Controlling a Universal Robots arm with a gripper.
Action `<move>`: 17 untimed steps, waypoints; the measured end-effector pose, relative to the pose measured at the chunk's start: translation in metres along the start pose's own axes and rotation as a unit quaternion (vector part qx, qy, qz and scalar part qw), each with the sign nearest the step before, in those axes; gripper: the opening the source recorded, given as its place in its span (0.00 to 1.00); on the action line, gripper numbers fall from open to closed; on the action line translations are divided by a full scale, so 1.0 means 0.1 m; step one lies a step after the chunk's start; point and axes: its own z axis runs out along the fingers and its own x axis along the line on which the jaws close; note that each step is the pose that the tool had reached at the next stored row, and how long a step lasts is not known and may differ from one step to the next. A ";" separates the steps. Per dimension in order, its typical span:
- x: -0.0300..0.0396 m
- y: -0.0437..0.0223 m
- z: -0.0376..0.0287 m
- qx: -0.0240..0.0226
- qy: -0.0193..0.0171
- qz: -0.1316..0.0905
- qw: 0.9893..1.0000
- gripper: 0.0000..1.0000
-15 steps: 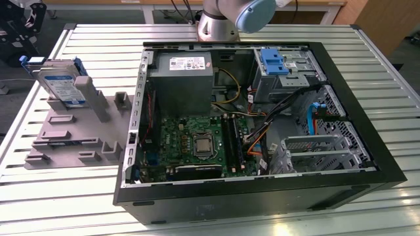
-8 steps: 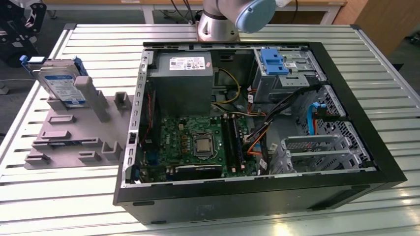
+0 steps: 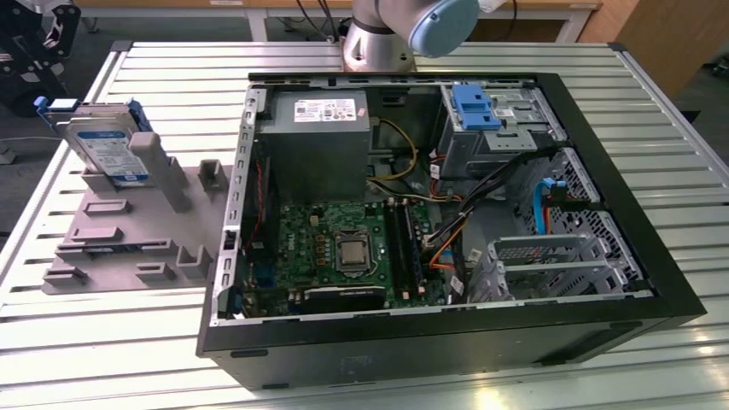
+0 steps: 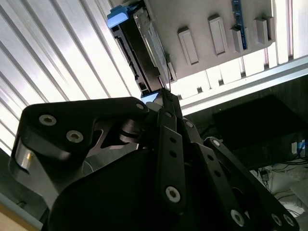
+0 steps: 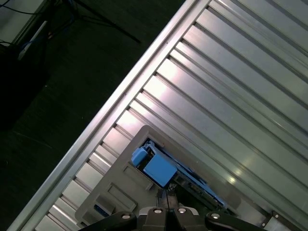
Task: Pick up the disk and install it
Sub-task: 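Pick up the disk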
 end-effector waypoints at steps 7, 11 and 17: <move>0.023 0.017 0.002 0.005 -0.007 0.000 1.000 0.11; 0.026 0.019 0.002 0.007 -0.009 -0.002 1.000 0.11; 0.027 0.020 0.007 0.008 -0.009 -0.049 0.999 0.11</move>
